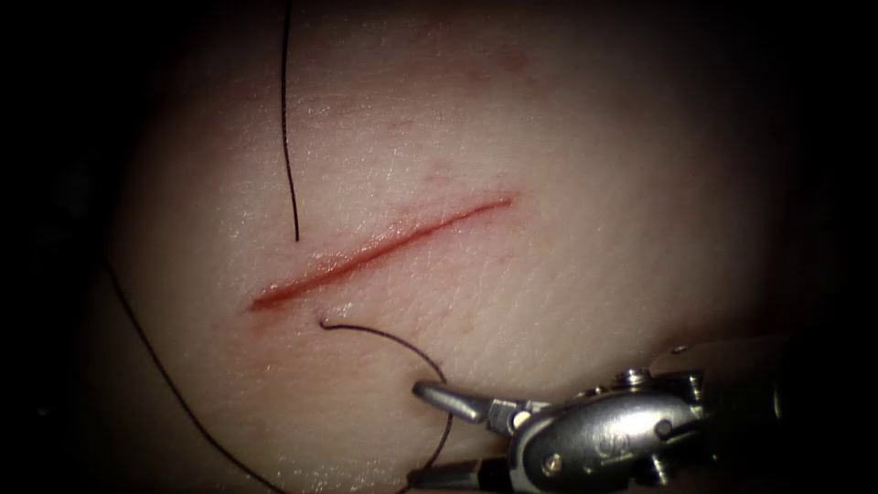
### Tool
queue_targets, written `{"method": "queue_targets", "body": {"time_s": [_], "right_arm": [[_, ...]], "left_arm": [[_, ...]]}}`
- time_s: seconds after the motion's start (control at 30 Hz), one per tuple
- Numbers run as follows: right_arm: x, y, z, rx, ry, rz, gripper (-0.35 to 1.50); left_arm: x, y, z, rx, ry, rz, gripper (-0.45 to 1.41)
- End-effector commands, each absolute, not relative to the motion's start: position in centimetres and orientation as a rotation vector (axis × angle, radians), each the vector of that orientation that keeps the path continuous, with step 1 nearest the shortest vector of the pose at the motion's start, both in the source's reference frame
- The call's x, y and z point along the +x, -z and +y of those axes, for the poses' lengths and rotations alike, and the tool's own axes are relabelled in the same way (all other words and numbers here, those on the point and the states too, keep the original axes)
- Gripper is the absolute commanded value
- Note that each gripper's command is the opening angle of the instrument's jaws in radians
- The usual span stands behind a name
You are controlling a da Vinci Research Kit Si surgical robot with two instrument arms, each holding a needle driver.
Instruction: Wound Closure
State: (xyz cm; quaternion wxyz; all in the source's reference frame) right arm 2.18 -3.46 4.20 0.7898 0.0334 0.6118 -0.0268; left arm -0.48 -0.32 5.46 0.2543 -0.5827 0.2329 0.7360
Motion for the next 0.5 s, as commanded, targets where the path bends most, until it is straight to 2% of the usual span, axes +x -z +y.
{"method": "queue_targets", "body": {"time_s": [0.03, 0.17, 0.33, 0.5], "right_arm": [[2.07, -4.22, -3.57, 0.079, 0.061, 1.317, 1.33], [1.87, -4.20, -3.58, 0.084, 0.061, 1.314, 1.28], [1.95, -4.25, -3.55, 0.077, 0.042, 1.311, 1.25], [2.46, -4.41, -3.41, 0.046, -0.012, 1.288, 1.23]], "left_arm": [[-0.46, -5.51, -0.37, -1.572, -1.991, 0.650, -0.45], [0.03, -5.40, -0.32, -1.528, -1.965, 0.706, -0.45], [0.32, -5.37, -0.32, -1.482, -1.948, 0.757, -0.45], [0.24, -5.38, -0.36, -1.464, -1.955, 0.787, -0.45]]}}
